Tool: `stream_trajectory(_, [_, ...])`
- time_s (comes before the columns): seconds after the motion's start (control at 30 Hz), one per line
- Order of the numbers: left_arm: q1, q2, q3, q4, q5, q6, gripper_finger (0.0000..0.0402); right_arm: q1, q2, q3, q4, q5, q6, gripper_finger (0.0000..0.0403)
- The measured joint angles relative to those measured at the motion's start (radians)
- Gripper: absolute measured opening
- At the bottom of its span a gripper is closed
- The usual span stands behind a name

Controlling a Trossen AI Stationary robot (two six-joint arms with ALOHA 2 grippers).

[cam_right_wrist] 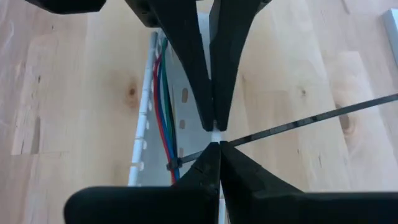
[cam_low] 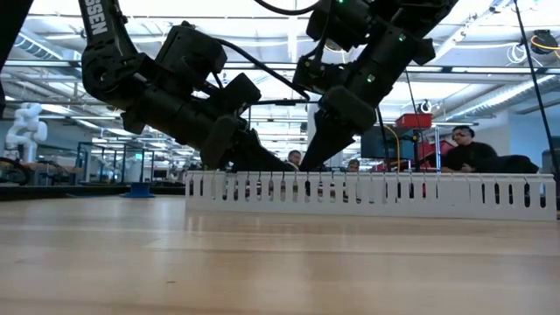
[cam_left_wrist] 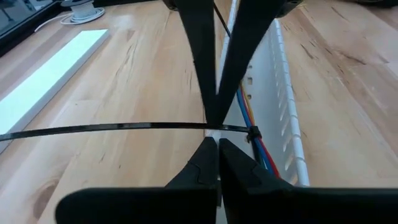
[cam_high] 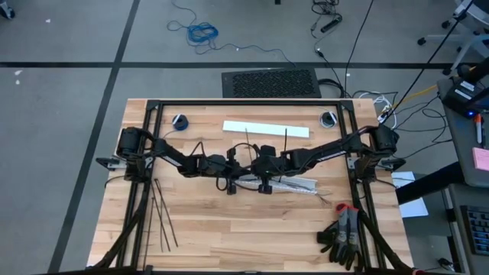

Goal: Ziptie cables
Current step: Put the colored ziptied cables into the white cable duct

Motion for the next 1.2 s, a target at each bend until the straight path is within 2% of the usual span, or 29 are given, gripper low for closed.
stream_trajectory(0.57, [-0.001,0.000,0.000,-0.002,0.002,-0.003,0.0002,-0.013,0.062,0.003,0.041,-0.001,0.011,0.0000])
stream_trajectory(1.2, [-0.002,-0.009,-0.003,0.019,-0.059,-0.026,0.0018,0.006,0.068,0.003,0.003,-0.010,0.082,0.0000])
